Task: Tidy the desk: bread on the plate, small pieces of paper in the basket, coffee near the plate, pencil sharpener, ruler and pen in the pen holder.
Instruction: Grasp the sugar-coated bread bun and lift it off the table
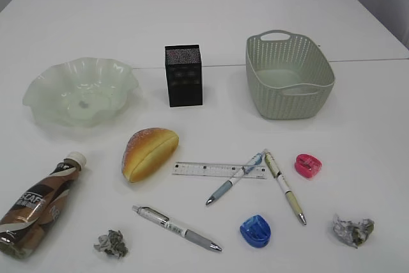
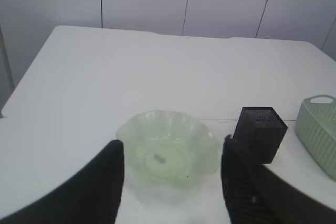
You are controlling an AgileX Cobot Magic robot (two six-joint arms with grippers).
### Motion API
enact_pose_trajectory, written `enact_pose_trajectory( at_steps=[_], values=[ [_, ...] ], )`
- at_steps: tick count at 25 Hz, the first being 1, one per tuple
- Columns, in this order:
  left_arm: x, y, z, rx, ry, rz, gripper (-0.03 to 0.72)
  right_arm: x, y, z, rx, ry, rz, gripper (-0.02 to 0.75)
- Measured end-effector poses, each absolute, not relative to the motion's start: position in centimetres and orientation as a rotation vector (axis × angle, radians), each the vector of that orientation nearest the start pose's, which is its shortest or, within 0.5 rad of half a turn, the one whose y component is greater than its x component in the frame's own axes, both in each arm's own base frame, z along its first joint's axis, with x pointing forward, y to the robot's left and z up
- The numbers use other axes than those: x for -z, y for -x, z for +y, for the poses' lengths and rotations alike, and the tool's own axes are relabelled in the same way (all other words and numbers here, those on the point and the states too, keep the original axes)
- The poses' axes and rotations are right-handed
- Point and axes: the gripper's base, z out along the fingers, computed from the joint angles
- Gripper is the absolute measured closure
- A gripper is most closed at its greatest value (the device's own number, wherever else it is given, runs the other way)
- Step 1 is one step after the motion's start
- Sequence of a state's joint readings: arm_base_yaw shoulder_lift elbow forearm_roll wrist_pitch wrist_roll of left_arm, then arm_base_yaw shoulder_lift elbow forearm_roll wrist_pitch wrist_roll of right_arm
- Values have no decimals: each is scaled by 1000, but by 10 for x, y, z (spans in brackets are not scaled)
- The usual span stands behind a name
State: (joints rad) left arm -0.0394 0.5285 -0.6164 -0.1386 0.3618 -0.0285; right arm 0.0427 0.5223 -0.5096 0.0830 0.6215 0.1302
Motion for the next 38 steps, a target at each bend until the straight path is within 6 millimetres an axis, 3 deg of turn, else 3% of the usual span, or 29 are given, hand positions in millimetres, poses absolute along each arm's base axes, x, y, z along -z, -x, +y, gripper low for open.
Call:
enact_pose_trajectory(
  at_steps=[6,9,13,16,20,25,32,38],
  values=[
    [-329,-159,-32,250,-67,1982,254,-291,-107,4,-100,-90,2111,186],
    [-326,-186,-56,276,-207,2127,254,-290,-109,4,-79,-80,2119,186],
    [-311,-238,-90,285,-321,2332,255,-284,-119,4,-70,-82,2172,186],
    [-289,-276,-119,282,-400,2469,255,-277,-128,4,-76,-103,2225,186],
    [-258,-310,-153,263,-512,2636,255,-264,-144,5,-73,-119,2320,186],
    [-219,-325,-177,230,-657,2785,254,-263,-173,7,-80,-137,2417,186],
    [-216,-325,-184,280,-726,2771,254,-277,-216,10,-90,-154,2481,186],
    [-200,-330,-187,272,-738,2799,214,-284,-234,10,-82,-158,2547,186]
  ],
)
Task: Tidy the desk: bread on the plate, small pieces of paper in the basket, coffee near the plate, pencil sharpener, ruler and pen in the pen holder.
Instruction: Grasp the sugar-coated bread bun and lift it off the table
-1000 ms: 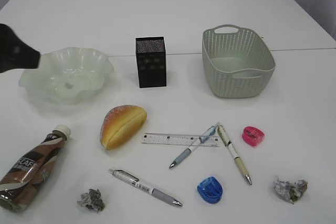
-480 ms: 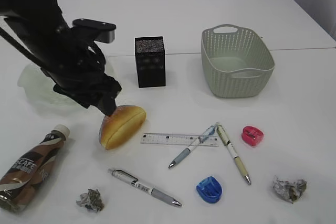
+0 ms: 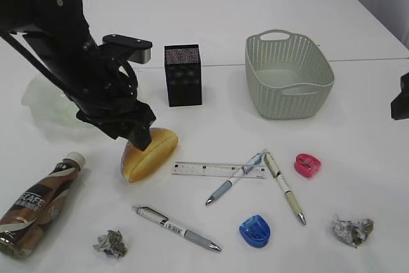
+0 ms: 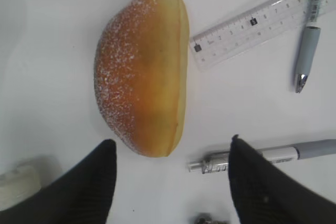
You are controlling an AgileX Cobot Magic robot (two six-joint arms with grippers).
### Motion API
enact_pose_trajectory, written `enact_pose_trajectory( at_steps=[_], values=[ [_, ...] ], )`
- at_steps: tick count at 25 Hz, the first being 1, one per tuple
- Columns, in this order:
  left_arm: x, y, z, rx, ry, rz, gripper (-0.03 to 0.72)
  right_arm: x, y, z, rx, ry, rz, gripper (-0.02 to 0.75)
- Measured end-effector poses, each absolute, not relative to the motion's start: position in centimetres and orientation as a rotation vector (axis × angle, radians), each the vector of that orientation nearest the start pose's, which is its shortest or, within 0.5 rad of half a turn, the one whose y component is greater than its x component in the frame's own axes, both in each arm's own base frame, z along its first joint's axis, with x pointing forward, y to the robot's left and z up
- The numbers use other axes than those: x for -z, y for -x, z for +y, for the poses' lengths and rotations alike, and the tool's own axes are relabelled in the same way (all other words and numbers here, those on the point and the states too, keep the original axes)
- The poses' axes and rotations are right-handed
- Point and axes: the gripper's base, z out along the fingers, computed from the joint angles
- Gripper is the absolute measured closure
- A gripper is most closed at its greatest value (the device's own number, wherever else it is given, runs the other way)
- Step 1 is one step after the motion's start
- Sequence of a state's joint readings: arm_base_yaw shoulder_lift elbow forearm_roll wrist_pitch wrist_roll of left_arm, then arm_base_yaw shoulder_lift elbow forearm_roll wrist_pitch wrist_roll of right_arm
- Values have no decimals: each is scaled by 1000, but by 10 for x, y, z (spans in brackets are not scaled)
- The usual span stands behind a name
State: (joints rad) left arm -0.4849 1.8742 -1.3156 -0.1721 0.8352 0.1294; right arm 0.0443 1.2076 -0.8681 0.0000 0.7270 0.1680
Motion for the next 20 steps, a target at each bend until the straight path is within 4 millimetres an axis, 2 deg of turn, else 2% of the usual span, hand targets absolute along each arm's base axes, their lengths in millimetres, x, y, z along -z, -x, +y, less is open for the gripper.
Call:
enact_pose_trajectory(
  at_steps=[3,5,10,15,20],
  values=[
    [-191,-332,-191,266,-749,2797,123,-291,-234,10,-78,-160,2582,186],
    [-191,-332,-196,254,-770,2765,99,-294,-232,10,-75,-159,2604,186],
    [-189,-333,-202,194,-774,2717,90,-294,-231,10,-72,-158,2625,186],
    [-176,-339,-200,119,-745,2733,90,-294,-230,11,-76,-156,2633,186],
    [-164,-341,-201,115,-732,2759,90,-294,-230,11,-71,-136,2634,186]
  ],
)
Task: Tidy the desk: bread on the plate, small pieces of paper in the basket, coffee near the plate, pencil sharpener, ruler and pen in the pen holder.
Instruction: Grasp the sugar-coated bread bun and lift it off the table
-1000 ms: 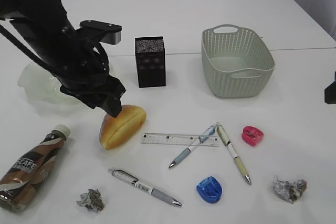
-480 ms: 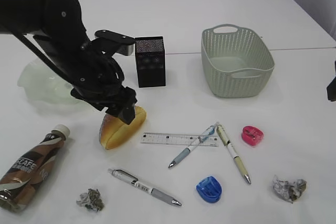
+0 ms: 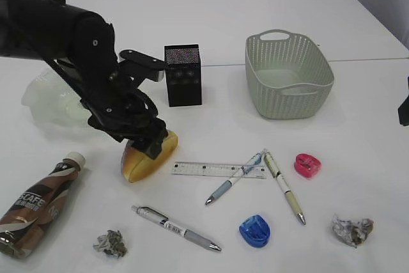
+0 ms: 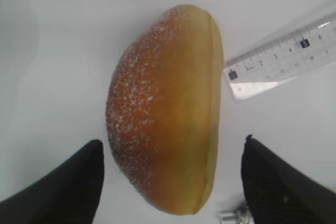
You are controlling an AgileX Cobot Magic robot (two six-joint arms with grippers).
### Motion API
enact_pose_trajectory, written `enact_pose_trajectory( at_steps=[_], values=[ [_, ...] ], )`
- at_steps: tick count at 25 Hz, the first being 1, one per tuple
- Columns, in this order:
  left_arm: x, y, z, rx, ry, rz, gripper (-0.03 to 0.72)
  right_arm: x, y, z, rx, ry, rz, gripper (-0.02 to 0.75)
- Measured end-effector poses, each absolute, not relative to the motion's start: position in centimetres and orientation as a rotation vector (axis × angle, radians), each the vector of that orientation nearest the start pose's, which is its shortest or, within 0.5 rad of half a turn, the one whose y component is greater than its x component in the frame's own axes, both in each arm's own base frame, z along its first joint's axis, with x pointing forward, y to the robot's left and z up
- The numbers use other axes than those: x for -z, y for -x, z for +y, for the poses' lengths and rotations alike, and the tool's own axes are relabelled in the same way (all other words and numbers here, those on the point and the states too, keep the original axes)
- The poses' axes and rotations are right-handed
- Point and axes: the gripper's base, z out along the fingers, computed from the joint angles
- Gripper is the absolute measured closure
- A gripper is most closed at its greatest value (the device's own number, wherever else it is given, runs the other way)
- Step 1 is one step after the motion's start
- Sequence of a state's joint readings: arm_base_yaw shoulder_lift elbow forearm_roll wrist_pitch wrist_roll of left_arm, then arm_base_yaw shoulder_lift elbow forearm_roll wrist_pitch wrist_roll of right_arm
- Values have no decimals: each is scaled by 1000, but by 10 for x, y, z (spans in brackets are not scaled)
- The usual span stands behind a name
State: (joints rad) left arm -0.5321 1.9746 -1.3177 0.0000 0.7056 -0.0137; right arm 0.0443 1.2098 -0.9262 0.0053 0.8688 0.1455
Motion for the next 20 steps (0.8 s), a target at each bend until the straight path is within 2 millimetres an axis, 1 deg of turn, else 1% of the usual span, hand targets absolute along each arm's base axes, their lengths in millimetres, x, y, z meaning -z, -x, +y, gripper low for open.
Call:
enact_pose_trajectory(
  at_steps=[6,9,12,14,18,20],
  values=[
    [-148,-345,-203,111,-732,2770,91,-293,-230,11,-69,-131,2638,186],
    [-137,-346,-204,102,-739,2794,95,-294,-231,11,-69,-129,2635,186],
    [-134,-347,-204,96,-742,2796,109,-294,-231,11,-69,-129,2633,186],
    [-134,-347,-204,93,-744,2795,137,-294,-231,11,-69,-129,2631,186],
    [-134,-347,-204,92,-745,2794,259,-294,-232,11,-71,-127,2617,186],
    [-139,-347,-204,106,-733,2785,301,-295,-232,11,-71,-127,2613,186]
  ],
)
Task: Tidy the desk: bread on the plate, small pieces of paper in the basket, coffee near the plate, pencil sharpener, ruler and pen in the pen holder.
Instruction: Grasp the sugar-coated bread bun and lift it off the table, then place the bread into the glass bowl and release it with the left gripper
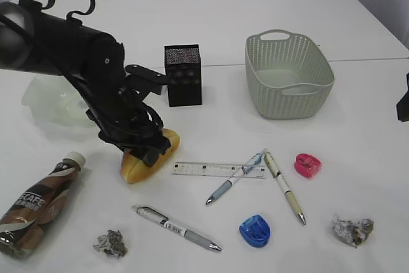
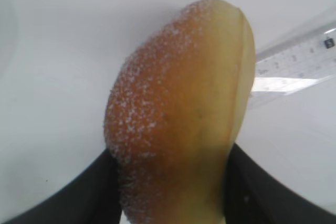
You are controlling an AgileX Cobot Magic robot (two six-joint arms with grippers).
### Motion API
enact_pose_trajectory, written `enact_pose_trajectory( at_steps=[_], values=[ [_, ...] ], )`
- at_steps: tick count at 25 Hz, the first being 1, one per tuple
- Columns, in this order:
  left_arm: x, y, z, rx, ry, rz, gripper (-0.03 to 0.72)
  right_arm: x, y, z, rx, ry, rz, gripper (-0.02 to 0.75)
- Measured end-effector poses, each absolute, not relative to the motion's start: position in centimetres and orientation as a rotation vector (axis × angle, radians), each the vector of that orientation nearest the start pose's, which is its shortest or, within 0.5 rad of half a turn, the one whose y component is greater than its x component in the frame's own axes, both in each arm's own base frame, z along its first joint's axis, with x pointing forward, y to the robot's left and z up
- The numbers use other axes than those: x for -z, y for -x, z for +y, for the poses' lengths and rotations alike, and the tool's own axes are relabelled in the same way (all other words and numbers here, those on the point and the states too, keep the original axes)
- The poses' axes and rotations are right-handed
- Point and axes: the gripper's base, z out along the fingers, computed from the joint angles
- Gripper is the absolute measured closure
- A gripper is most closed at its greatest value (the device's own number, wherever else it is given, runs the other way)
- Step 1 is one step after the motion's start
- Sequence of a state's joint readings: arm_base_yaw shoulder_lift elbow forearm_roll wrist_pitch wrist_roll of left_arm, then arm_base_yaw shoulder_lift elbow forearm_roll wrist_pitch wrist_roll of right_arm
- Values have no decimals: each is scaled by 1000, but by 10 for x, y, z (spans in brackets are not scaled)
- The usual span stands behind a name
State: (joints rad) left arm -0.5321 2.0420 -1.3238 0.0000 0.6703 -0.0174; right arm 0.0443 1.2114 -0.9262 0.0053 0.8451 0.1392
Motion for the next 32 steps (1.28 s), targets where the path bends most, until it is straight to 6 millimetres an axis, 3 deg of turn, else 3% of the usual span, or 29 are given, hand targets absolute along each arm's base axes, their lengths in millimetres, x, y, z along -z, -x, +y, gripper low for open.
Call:
enact_pose_trajectory(
  at_steps=[3,7,10,13,17,20,28,32],
  values=[
    [-164,-347,-205,128,-721,2728,315,-295,-232,11,-71,-127,2613,186],
    [-228,-364,-198,139,-663,2563,322,-294,-233,11,-71,-127,2615,186],
    [-261,-382,-174,113,-564,2505,323,-294,-233,11,-71,-125,2613,186],
    [-271,-399,-138,83,-424,2503,323,-294,-233,11,-71,-125,2613,186],
    [-266,-414,-91,35,-270,2541,324,-294,-233,11,-71,-125,2613,186],
    [-252,-424,-70,41,-184,2561,324,-294,-233,11,-71,-125,2613,186],
    [-186,-448,-63,37,-148,2630,326,-292,-230,11,-67,-127,2650,186],
    [-166,-452,-63,38,-144,2669,260,-292,-228,11,-65,-128,2672,186]
  ],
)
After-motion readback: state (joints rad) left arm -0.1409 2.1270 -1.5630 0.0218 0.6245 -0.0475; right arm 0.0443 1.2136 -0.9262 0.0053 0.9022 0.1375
